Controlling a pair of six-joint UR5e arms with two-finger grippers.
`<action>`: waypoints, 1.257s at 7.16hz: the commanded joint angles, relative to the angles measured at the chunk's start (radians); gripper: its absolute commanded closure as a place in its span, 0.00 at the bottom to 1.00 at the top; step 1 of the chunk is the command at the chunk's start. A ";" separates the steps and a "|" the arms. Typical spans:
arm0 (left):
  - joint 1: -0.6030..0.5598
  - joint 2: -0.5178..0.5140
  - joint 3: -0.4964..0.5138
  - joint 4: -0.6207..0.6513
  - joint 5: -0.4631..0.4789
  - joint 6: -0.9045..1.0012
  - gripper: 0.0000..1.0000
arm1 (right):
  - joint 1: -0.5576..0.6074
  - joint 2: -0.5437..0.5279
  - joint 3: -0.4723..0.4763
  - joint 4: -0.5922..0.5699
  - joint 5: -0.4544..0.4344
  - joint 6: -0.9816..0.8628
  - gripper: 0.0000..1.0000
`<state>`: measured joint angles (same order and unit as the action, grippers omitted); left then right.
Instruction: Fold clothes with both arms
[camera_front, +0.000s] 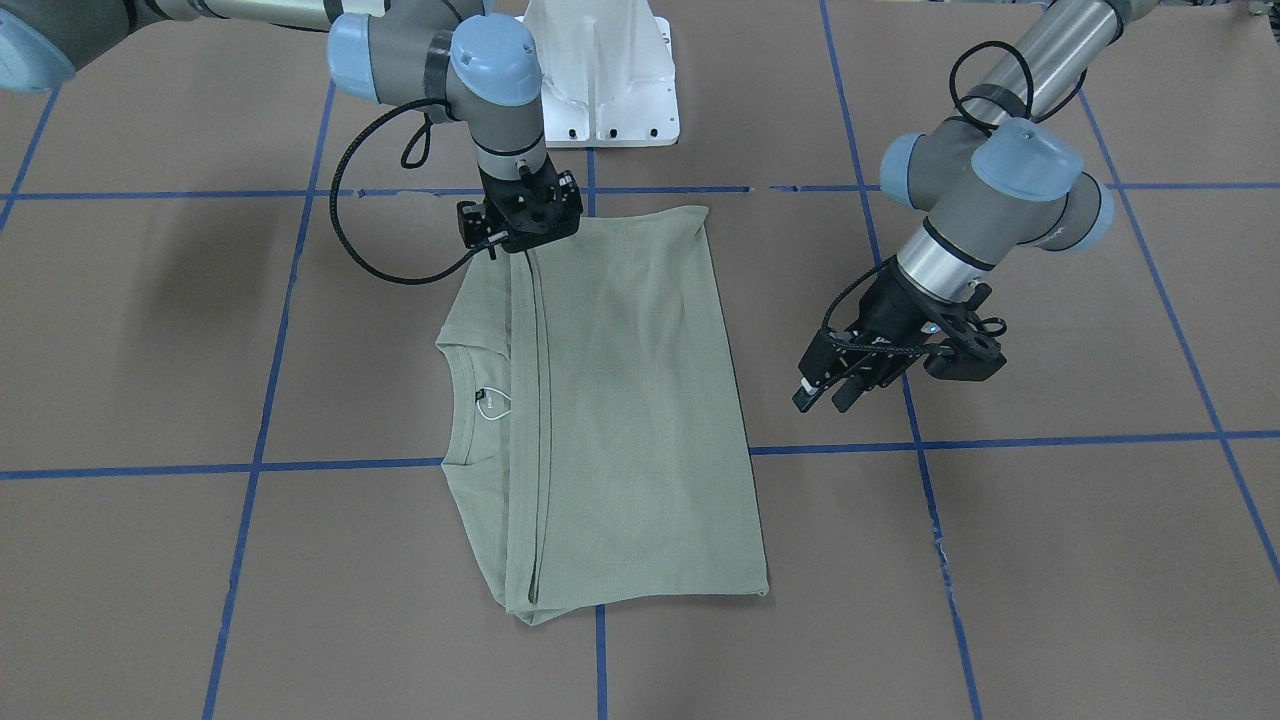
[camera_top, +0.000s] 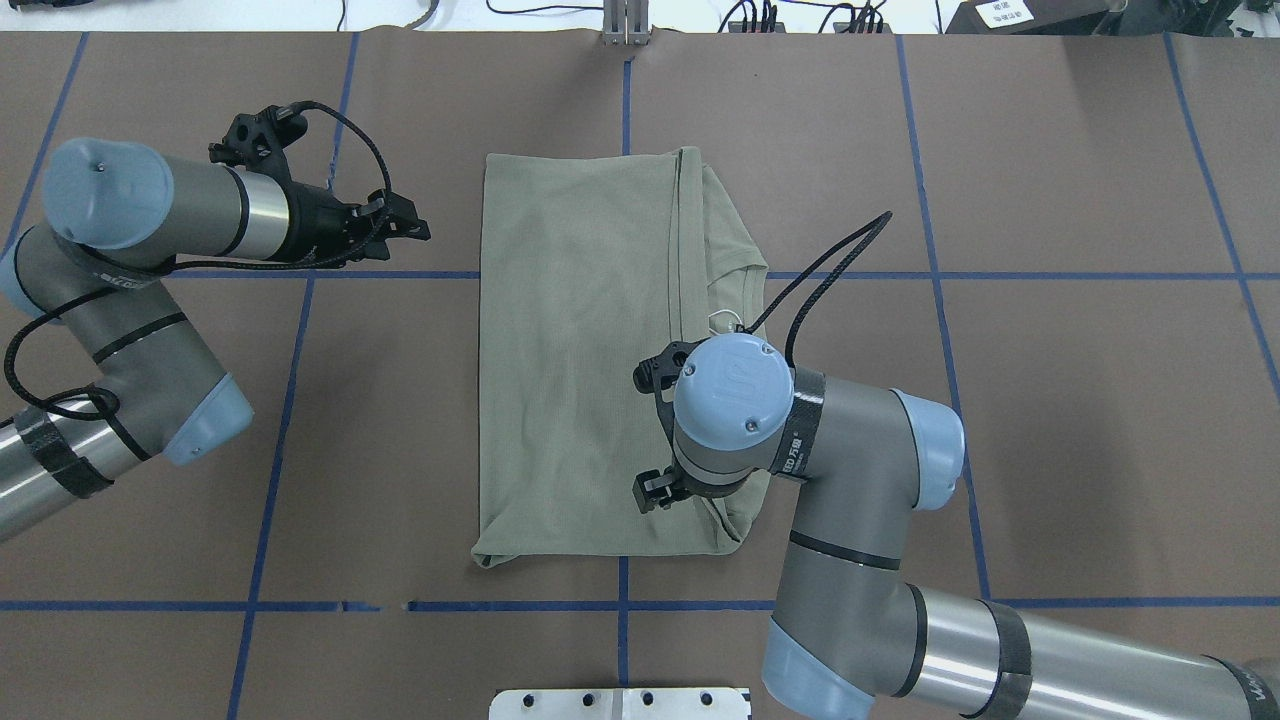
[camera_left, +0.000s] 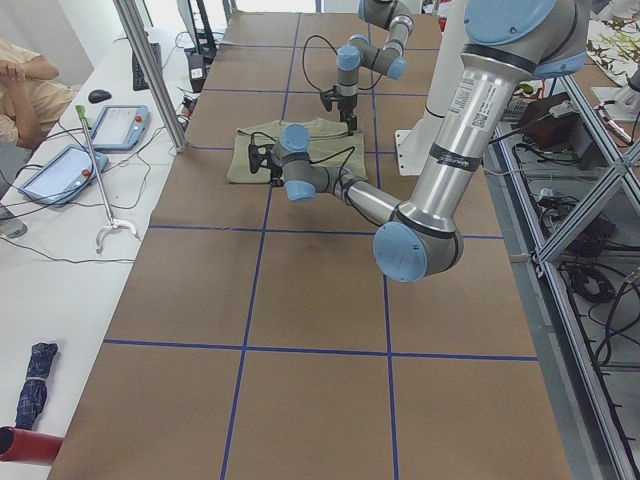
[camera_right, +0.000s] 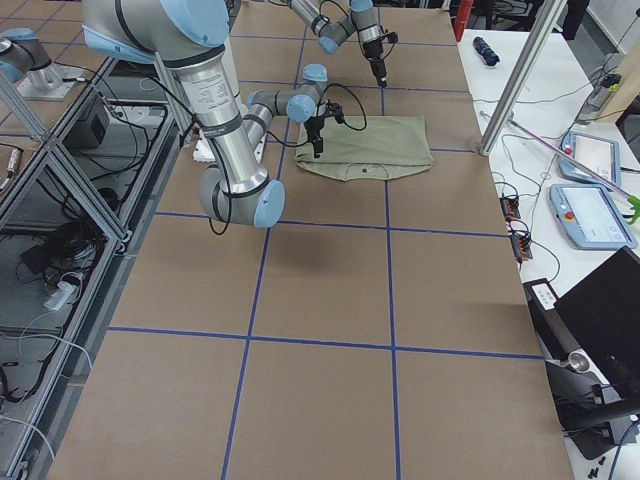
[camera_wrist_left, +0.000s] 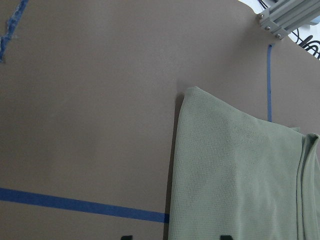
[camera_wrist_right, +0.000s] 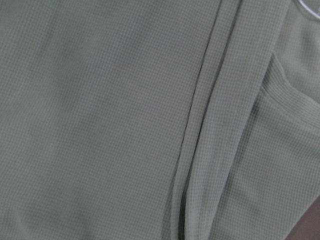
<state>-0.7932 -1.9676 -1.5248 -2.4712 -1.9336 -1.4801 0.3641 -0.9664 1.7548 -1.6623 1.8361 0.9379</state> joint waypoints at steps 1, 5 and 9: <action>0.002 0.003 0.000 0.000 0.001 0.000 0.34 | -0.007 -0.003 -0.003 -0.033 -0.008 -0.008 0.00; 0.002 0.003 0.002 0.000 0.002 0.000 0.34 | 0.007 -0.021 -0.015 -0.054 -0.021 -0.033 0.00; 0.000 0.003 -0.003 -0.002 0.001 0.000 0.34 | 0.049 -0.256 0.149 -0.066 -0.023 -0.111 0.00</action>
<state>-0.7924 -1.9650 -1.5260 -2.4726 -1.9316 -1.4803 0.4102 -1.0993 1.8048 -1.7290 1.8145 0.8424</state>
